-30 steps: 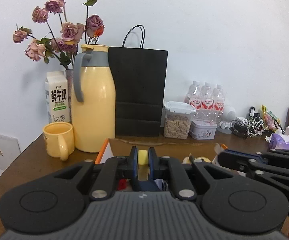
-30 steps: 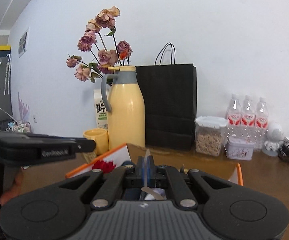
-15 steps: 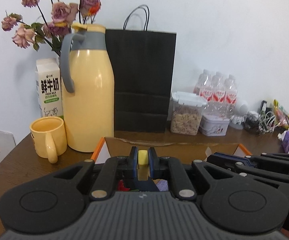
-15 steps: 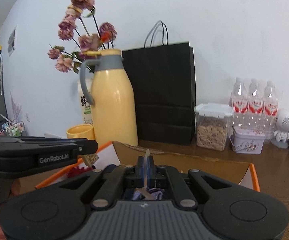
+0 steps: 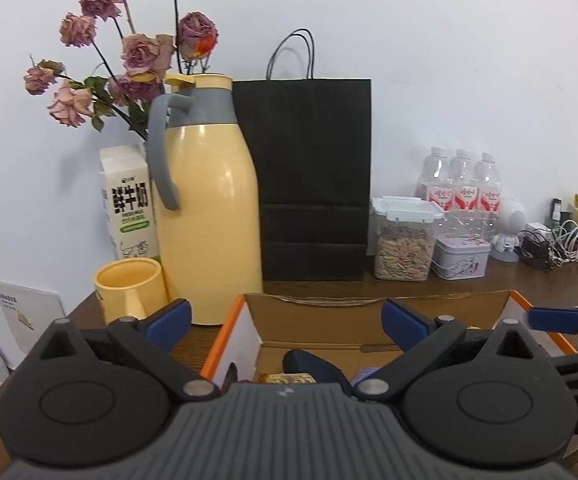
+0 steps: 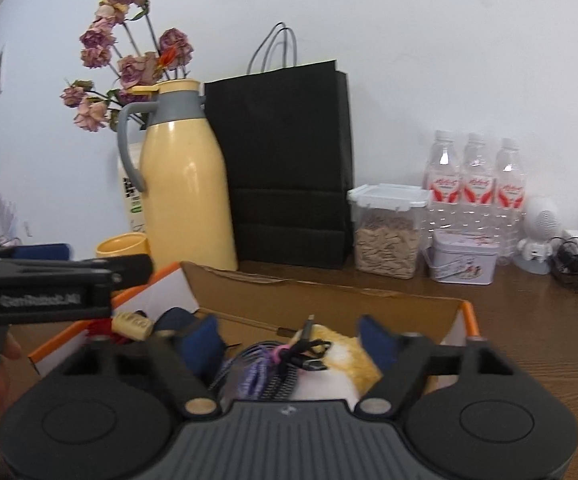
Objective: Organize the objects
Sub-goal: 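Carry the plastic strip and yellow block into the box and open both tools, then move both tools back out of the box over the table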
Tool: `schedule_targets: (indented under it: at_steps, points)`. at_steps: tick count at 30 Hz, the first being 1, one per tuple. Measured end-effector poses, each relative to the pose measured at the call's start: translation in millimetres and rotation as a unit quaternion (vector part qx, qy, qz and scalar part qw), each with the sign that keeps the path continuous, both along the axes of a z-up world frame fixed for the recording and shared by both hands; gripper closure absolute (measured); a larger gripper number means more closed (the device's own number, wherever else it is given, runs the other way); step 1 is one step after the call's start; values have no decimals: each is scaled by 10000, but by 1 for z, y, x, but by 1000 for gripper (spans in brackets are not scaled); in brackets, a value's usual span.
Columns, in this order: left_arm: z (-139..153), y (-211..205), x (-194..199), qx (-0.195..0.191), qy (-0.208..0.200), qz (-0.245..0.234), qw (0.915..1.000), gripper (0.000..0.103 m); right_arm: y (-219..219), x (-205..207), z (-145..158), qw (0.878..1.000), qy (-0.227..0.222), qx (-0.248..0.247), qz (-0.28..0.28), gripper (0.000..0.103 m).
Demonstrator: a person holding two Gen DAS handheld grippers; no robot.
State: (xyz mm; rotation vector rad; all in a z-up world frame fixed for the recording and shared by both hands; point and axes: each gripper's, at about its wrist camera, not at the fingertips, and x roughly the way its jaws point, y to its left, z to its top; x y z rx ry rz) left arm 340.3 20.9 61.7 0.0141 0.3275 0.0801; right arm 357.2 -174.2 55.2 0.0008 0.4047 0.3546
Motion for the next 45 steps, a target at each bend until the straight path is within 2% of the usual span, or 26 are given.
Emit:
schedule_targets:
  at_steps: [1,2,16,24,32,45]
  points:
    - [1,0,0,15,5,6,10000,0,-1,0,0,10000,12,1,-44,3]
    - [1,0,0,23,13,6,10000,0,-3,0,1,10000,30,6,-82,0]
    - [8,-2,-7,29,-62,-29,10000,0,-6,-12,12,9999,-77,6,-105,0]
    - [18,4,-37,123,-128,-20,9998,0,-6,-44,25,9995,-314,-91,40,0]
    - [8,21,-72,287,166,37,9994,0,-7,-80,21,9992,-265,-271,130,0]
    - [-39,45,-114,313,931,-25,9952,0,-6,-123,-9,9978,94,-609,233,0]
